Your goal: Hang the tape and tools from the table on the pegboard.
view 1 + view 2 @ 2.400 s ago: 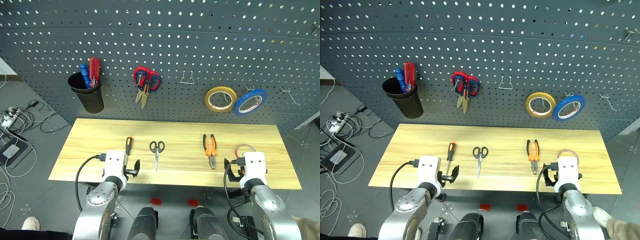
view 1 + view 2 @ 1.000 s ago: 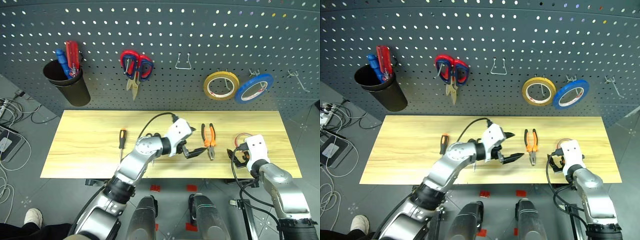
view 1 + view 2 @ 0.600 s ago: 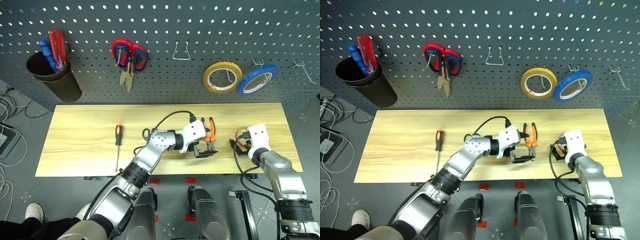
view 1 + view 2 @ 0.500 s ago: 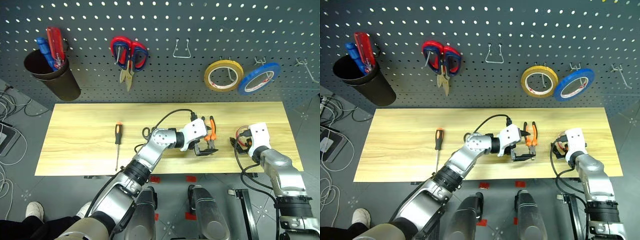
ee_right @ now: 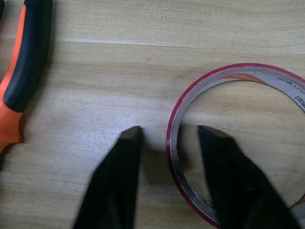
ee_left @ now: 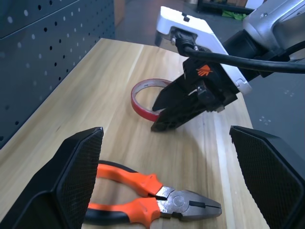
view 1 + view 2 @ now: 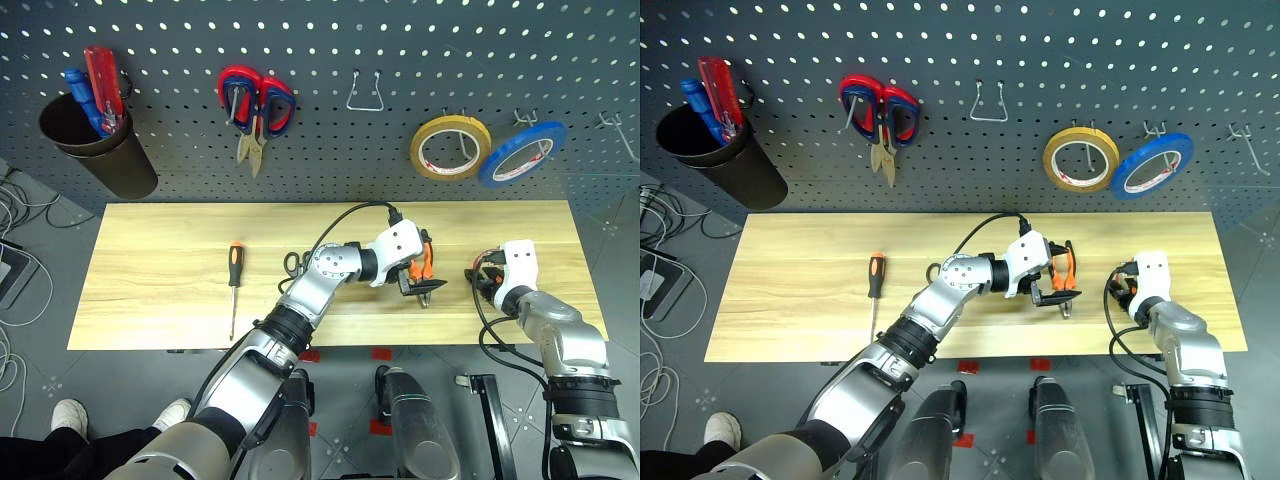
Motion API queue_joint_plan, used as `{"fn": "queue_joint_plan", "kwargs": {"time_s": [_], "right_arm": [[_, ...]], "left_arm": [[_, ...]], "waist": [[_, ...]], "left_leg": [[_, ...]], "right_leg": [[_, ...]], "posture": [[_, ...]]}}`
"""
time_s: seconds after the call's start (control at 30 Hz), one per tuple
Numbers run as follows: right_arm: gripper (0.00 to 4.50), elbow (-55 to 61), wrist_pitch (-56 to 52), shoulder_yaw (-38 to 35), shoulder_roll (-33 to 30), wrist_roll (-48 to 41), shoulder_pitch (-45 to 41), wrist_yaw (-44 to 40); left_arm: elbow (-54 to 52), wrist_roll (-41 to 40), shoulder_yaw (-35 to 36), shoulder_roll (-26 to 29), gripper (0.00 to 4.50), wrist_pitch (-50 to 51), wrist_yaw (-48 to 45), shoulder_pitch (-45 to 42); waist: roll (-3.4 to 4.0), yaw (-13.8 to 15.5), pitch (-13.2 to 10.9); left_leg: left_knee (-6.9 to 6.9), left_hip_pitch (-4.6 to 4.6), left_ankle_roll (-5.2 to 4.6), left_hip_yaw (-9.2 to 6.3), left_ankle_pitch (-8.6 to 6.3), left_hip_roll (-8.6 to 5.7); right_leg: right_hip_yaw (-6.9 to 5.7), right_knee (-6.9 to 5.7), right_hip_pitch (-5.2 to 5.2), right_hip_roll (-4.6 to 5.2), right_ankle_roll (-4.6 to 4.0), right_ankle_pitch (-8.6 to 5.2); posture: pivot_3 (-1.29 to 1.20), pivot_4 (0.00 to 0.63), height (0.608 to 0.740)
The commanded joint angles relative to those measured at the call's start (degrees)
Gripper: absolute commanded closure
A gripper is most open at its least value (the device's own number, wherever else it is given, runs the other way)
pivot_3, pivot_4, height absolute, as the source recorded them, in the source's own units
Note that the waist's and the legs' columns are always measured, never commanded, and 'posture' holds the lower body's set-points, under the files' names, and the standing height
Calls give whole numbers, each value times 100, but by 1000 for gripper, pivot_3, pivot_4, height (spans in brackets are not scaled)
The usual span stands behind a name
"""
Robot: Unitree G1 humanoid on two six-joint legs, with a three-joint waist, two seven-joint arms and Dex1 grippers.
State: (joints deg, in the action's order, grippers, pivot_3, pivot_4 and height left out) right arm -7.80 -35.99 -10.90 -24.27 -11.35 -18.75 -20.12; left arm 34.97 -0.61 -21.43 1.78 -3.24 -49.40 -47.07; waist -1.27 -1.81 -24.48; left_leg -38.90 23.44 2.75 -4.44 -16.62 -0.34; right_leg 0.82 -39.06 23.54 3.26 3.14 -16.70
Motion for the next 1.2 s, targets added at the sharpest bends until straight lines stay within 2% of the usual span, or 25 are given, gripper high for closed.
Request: {"fn": "queue_joint_plan", "kwargs": {"time_s": [0.03,0.07,0.1,0.33,0.7,0.93,1.2], "right_arm": [[3924,-45,116,43,-103,79,89,-40],[4301,-63,136,47,-110,86,87,-32],[4448,-87,156,45,-114,91,85,-29],[4448,-38,340,62,-102,258,171,178],[4448,1407,2023,-95,3,1218,1046,1331],[4448,1747,2842,-124,25,1912,887,2165],[4448,1326,3564,-358,-66,2338,556,2829]], "left_arm": [[-104,17,27,-63,0,-113,-59,35],[-128,8,28,-55,0,-103,-88,50],[-146,-2,31,-54,0,-96,-114,62],[-205,-38,100,-57,0,-147,-225,80],[-1793,-504,417,-208,0,888,147,617],[-2317,-578,443,-341,0,1098,431,679],[-1865,-550,509,-694,0,817,742,246]], "waist": [[0,0,0],[0,0,0],[0,0,0],[0,7,0],[25,-7,52],[58,-10,378],[58,-6,703]], "left_leg": [[0,0,0,0,0,0],[0,0,0,0,0,0],[0,0,0,0,0,0],[0,0,1,0,1,0],[-6,59,38,1,22,0],[-1,65,45,5,26,-10],[-1,61,45,10,26,-18]], "right_leg": [[0,0,0,0,0,0],[0,0,0,0,0,0],[0,0,0,0,0,0],[0,1,0,1,2,1],[0,-7,62,24,11,6],[-2,1,69,23,12,7],[0,7,60,22,13,7]], "posture": [[12,482,740],[12,482,740],[15,480,740],[14,467,740],[-46,319,740],[-82,230,740],[-91,195,740]]}}
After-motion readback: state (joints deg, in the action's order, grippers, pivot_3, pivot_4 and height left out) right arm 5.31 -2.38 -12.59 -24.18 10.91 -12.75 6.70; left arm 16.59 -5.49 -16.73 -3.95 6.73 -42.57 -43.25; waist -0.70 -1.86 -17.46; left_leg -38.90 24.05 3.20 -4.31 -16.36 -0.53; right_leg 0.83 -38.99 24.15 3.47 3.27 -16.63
